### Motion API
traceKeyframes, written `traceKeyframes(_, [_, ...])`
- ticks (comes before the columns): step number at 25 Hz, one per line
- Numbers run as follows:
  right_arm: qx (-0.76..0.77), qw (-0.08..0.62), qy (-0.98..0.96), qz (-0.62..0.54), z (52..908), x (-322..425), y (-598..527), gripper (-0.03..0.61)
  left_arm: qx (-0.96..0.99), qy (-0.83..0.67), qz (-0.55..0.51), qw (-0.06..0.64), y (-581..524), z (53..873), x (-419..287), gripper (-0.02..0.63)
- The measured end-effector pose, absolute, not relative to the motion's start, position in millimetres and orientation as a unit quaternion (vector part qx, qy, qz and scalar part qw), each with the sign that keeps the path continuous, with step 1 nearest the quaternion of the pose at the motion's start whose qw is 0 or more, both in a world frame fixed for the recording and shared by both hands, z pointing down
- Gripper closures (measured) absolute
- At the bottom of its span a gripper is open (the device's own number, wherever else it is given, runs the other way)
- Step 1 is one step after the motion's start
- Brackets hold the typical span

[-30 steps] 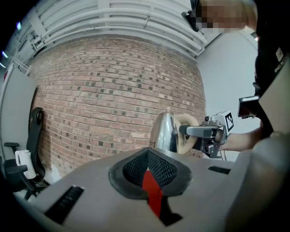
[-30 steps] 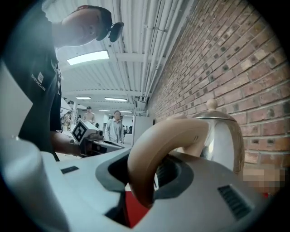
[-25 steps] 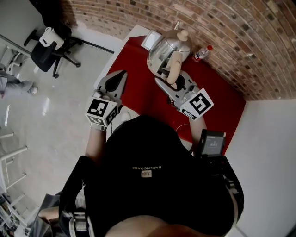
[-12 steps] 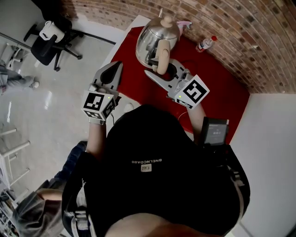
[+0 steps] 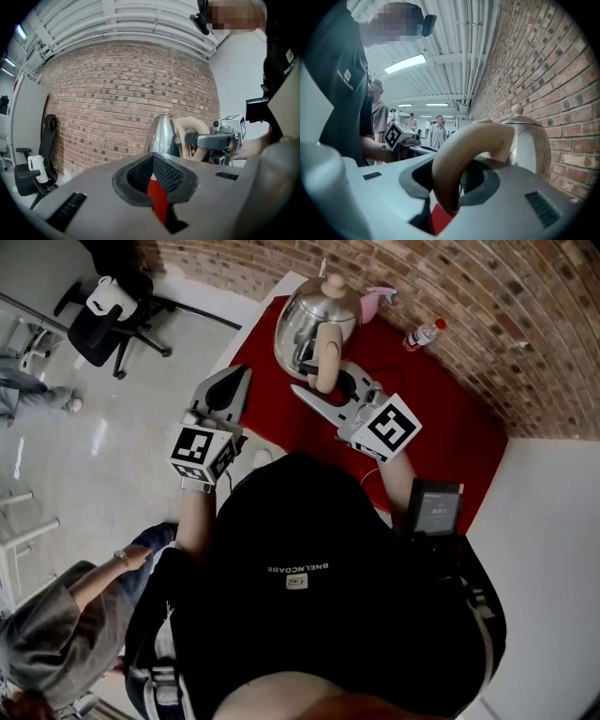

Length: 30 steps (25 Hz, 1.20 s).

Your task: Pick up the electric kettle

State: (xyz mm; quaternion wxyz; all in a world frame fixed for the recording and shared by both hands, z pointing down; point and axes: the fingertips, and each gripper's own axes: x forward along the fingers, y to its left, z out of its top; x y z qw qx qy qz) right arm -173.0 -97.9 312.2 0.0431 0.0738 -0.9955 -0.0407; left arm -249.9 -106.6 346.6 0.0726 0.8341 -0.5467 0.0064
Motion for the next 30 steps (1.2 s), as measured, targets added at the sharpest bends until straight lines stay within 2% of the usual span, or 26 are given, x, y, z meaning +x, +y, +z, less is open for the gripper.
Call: traceKeyframes(30, [0.082, 0.049, -0.995, -0.03, 322.1, -172.3, -106.1, 0.463, 0.827, -0.555, 0.012, 0.085, -105.9, 355.6, -254.0, 0.607])
